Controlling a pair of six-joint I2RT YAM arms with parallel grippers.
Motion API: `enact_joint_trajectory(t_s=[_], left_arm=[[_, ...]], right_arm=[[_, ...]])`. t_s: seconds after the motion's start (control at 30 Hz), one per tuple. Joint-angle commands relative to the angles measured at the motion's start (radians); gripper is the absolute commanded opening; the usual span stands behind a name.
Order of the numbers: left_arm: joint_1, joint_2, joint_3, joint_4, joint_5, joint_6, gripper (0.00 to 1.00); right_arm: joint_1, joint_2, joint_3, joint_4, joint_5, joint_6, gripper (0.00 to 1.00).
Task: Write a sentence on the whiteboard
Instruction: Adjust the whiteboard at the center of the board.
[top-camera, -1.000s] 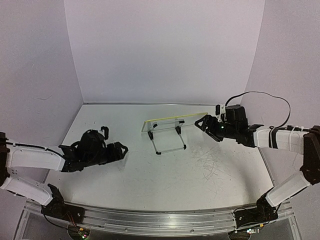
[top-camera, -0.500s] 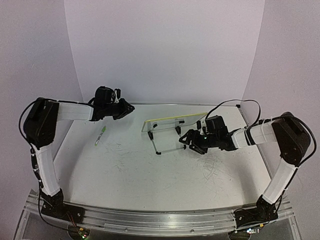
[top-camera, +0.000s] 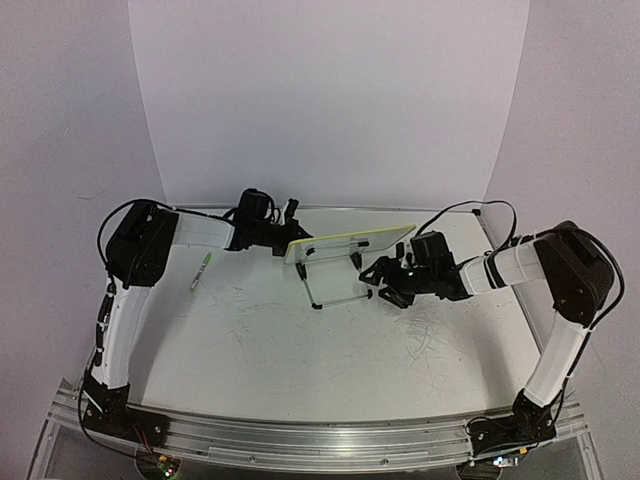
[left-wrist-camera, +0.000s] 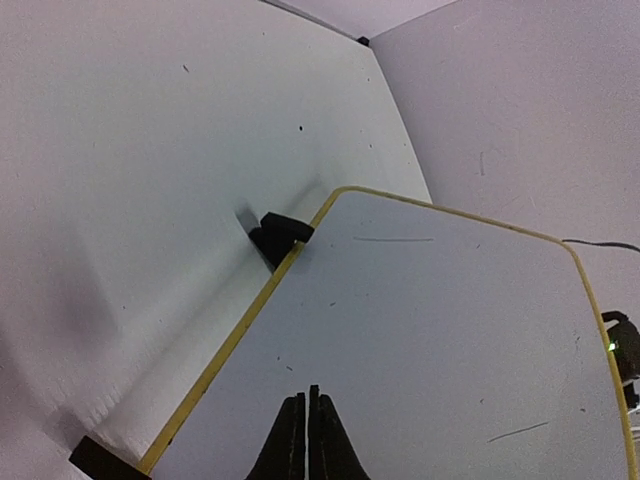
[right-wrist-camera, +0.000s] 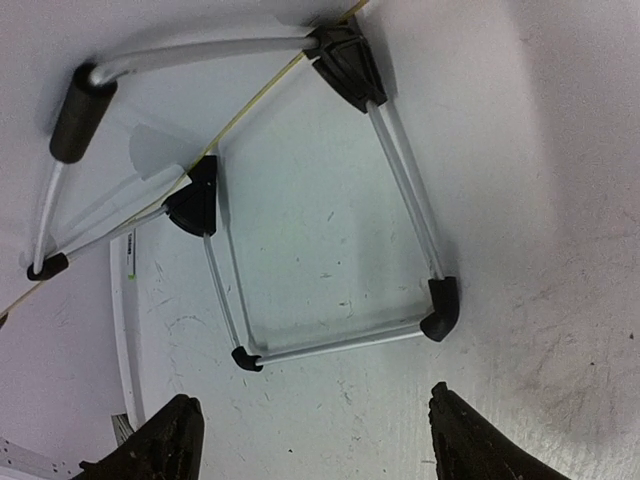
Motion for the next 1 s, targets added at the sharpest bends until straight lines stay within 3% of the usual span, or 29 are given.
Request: enact_joint_trajectory(t_s=[0.0,0.33,0.5,0.7,0.8,0.97], left_arm=[[-0.015,-0.043,-0.077,0.014,0.015,0.018,0.04],[-0.066,-0.197,-0.327,0.016,-0.139,-0.034,0.03],[-0.127,-0.236,-0.394,0.027,-0.201,-0.078,0.02],[-0.181,-0.314,-0.538,0.118,-0.259,-0.165,0.02],[-0.226,-0.334,-0.571,0.144,-0.281,-0.188,0.02],[-0.303,-0.34,-0.597,0.198,-0.311,-0.246,0.02]], right_arm=[[-0.022,0.007,0.021,0.038,0.031,0.037,0.79],[-0.064,-0.045,-0.005,0.013,0.079,0.021,0.78],[-0.117,-0.142,-0.005,-0.143,0.189,-0.09,0.78],[-0.206,-0.383,-0.005,-0.376,0.3,-0.27,0.8],[-0.205,-0.444,0.082,-0.458,0.219,-0.322,0.83],[-0.143,-0.381,0.252,-0.542,0.117,-0.296,0.98]])
